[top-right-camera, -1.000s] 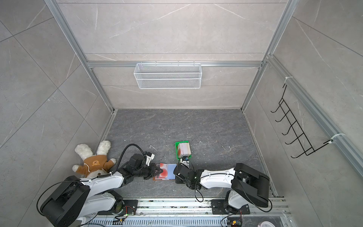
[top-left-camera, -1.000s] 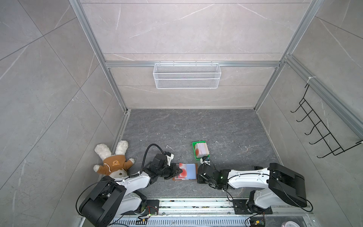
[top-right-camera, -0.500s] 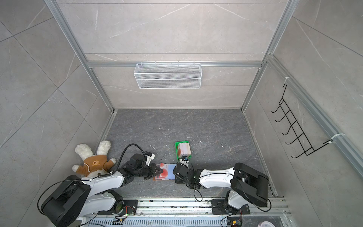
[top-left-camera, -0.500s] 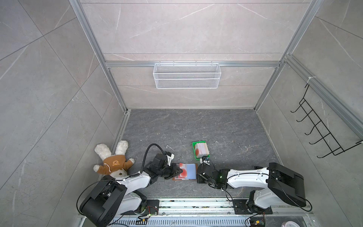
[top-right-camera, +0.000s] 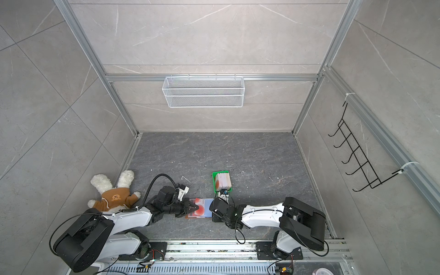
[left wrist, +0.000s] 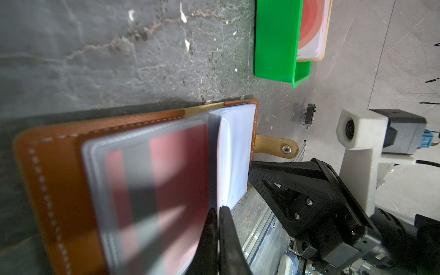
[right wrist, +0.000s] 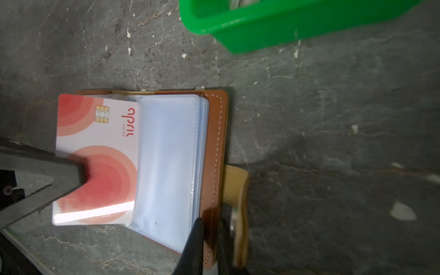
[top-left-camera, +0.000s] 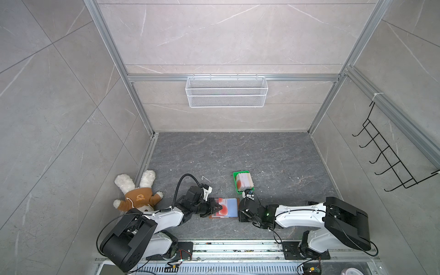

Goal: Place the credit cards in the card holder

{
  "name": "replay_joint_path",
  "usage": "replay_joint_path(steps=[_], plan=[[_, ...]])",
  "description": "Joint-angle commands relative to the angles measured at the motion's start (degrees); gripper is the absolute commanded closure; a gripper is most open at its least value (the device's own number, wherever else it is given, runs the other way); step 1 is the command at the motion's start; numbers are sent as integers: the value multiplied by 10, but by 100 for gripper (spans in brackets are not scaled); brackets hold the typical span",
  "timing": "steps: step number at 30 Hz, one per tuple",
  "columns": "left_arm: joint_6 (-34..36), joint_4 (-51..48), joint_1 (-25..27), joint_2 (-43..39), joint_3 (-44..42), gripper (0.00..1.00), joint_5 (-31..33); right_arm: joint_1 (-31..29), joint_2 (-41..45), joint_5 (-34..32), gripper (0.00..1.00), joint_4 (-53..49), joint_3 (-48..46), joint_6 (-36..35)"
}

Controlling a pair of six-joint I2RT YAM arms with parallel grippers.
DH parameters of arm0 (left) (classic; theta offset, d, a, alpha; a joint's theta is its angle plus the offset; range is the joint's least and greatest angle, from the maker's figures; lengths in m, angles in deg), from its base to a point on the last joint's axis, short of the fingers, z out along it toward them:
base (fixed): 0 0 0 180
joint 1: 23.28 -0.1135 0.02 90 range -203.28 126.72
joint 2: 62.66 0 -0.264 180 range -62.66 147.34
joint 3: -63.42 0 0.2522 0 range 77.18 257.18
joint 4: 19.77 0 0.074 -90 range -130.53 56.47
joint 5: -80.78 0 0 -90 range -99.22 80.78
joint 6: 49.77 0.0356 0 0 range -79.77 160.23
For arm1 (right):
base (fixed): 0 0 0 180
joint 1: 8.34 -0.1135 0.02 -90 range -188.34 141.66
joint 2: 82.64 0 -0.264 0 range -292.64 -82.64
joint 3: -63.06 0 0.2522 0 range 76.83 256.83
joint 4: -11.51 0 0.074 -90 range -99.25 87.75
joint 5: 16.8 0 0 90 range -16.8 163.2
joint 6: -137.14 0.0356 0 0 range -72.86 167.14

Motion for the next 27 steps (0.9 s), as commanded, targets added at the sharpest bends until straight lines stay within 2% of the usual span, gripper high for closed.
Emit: replay_joint_path(steps=[1,14,27], plan=[[2,7,3,-3,2,100,-6,2,-1,-11,85,-15,3,0],[4,-13,3,-46,-1,100,17,1,-2,-11,85,-15,4,0],[16,-39,3,-39,0,100,22,1,-4,-10,85,-17,7,0]])
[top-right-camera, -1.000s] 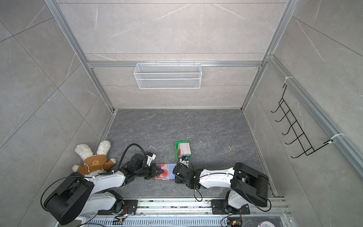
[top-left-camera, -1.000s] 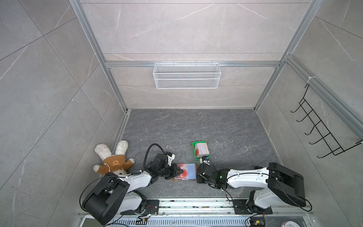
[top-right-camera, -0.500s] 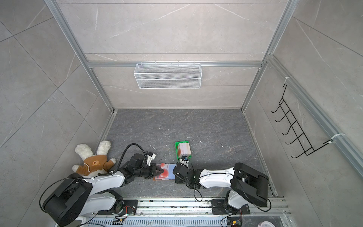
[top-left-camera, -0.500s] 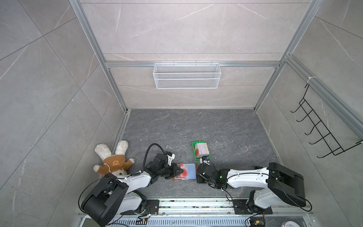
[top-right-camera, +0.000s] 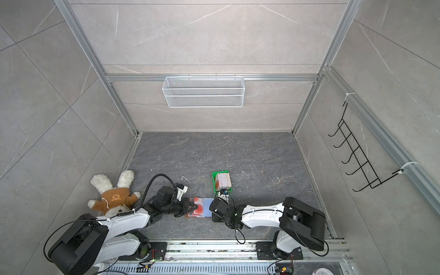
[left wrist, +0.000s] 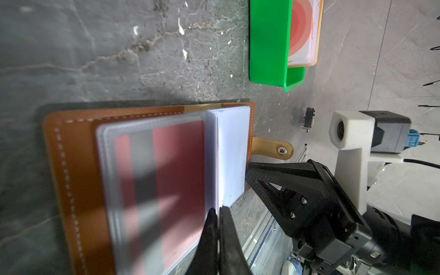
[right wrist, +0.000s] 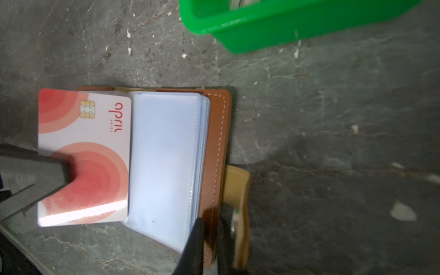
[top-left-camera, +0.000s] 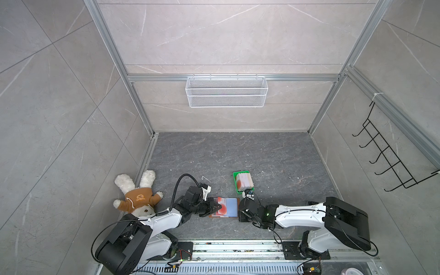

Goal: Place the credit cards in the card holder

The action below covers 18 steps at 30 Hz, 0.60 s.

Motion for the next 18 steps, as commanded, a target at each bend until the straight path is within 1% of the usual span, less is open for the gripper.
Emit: replay_joint_path(steps=[1,8,13,18], plan=[[16,-7,2,0,0,100,1,1,-4,-9,85,-16,8,0],[19,-5,2,8,4,100,-1,1,-4,-9,85,-17,8,0],[9,30,2,30,-2,100,-24,1,-4,-9,85,-18,8,0],[13,33,2,35,-6,100,-27,1,-4,-10,85,-17,9,0]])
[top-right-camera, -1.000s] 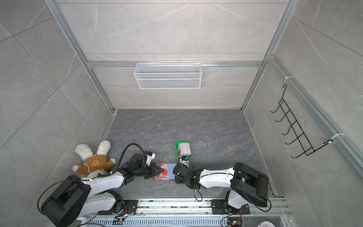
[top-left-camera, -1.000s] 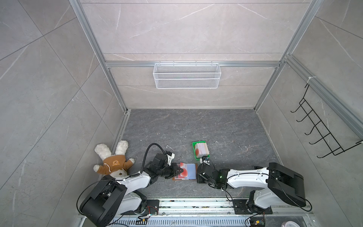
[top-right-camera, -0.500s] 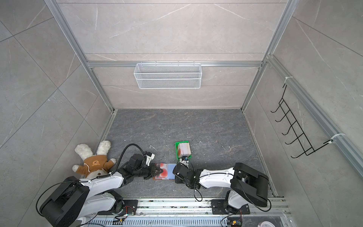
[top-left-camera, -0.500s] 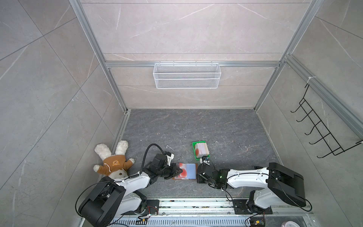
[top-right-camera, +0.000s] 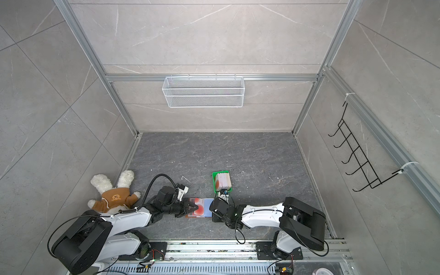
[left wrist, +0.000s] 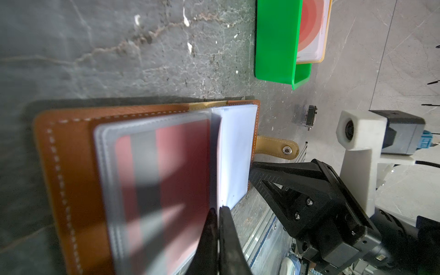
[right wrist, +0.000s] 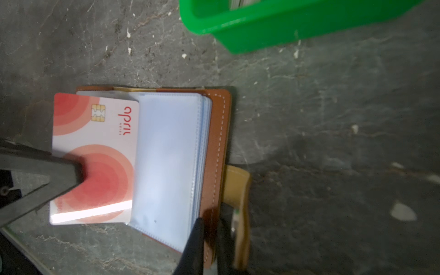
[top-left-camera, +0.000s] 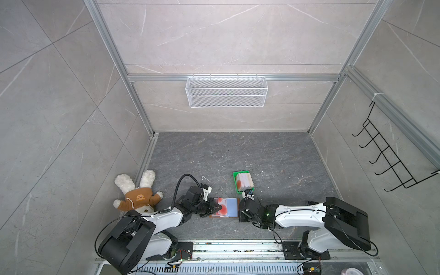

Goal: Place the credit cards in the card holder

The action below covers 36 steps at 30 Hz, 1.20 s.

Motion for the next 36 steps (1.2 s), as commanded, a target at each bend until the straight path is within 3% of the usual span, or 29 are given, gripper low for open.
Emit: replay_joint_path(steps=[1,17,26,36], plan=[[13,11,2,8,-5,100,-16,1,-4,-9,85,-18,8,0],[-1,59,2,40,-4,100,-25,1,-3,-8,85,-19,9,-1],[7,11,2,42,6,100,-8,1,-11,-6,85,-24,16,-3],[25,-65,2,44,32,87,15,1,-13,-9,85,-34,23,-6]])
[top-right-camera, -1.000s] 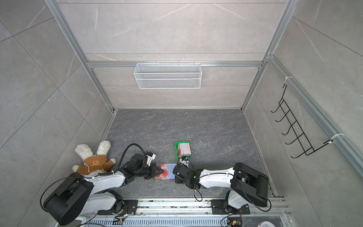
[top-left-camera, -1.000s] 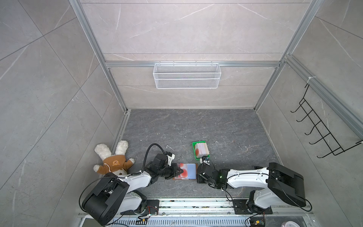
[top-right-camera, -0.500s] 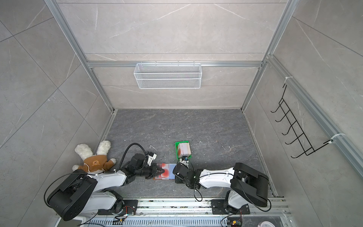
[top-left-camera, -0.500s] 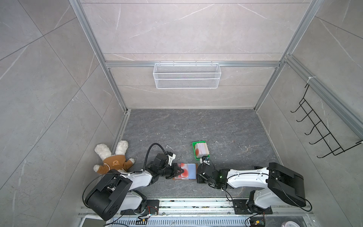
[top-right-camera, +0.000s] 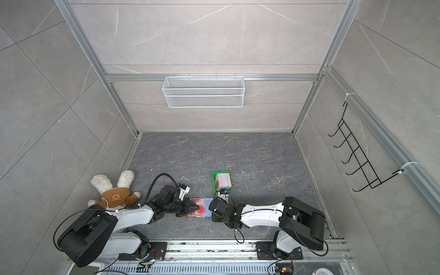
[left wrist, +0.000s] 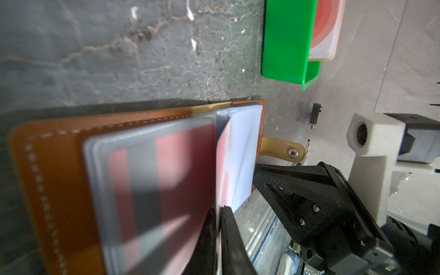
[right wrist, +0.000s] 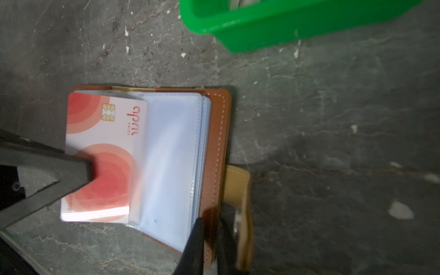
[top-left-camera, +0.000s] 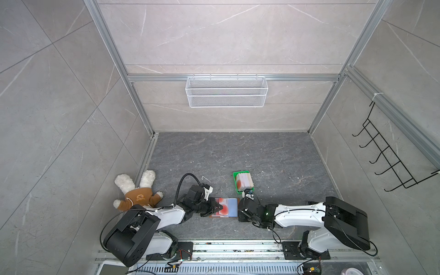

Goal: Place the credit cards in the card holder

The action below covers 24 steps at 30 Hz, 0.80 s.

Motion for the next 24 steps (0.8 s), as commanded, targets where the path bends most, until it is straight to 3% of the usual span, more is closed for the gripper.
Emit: replay_joint_path(steps=[1,24], plan=[[19,-57,2,9,16,85,20,1,-10,-9,85,-17,13,-6],[44,-225,2,-13,77,63,106,1,-16,-8,85,-9,7,-2]])
